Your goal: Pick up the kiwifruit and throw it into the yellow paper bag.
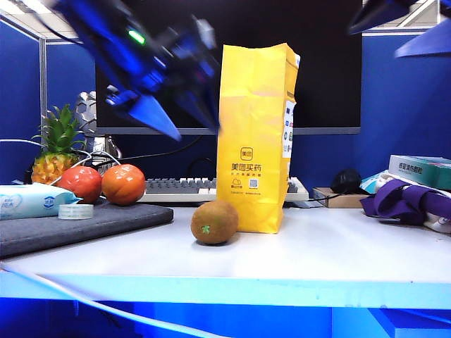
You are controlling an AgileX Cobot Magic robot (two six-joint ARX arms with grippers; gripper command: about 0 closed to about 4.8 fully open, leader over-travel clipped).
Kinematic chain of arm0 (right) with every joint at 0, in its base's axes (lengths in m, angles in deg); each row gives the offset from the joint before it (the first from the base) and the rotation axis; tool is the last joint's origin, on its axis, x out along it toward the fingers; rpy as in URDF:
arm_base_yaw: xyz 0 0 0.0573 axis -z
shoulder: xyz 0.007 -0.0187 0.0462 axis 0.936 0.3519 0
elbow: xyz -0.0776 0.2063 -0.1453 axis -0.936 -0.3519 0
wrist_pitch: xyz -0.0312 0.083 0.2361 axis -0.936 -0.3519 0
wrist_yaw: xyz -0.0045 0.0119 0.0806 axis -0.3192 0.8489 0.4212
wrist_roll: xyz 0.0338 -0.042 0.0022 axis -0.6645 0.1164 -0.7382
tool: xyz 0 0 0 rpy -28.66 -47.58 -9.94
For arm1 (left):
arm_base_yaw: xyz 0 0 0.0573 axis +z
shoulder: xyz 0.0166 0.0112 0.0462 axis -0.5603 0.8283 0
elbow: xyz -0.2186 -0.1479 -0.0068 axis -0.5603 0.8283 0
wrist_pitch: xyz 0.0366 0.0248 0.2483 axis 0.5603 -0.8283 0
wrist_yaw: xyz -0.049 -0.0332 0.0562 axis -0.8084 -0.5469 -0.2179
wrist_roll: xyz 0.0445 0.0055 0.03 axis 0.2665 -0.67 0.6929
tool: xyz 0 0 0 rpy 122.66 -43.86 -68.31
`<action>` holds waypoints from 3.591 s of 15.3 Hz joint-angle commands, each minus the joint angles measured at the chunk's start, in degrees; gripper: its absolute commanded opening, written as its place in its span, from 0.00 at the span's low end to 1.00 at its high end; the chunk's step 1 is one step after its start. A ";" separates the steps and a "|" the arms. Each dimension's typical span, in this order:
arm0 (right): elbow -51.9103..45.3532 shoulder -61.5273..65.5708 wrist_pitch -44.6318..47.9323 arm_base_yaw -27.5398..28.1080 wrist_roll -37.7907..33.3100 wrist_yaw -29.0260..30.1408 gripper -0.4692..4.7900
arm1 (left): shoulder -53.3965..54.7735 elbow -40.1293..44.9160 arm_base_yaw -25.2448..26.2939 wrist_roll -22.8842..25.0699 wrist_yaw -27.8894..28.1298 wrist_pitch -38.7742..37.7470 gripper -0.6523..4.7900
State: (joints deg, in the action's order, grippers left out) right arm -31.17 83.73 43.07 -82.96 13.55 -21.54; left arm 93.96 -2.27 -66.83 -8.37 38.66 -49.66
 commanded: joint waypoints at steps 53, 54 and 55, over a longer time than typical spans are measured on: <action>0.22 3.54 4.26 -1.57 1.92 15.61 1.00 | 9.16 -23.89 -2.62 14.27 -3.87 24.76 1.00; 0.22 3.50 4.55 -1.57 1.92 15.63 1.00 | 8.37 -23.89 -2.62 15.32 -4.22 23.26 1.00; 0.22 2.97 5.20 -1.55 1.95 15.63 1.00 | 5.35 -23.87 -2.62 16.94 -3.98 18.71 1.00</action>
State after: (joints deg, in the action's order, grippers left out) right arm -31.17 87.38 46.41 -84.46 15.67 -6.26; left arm 102.22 -25.83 -69.41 6.86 35.08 -28.70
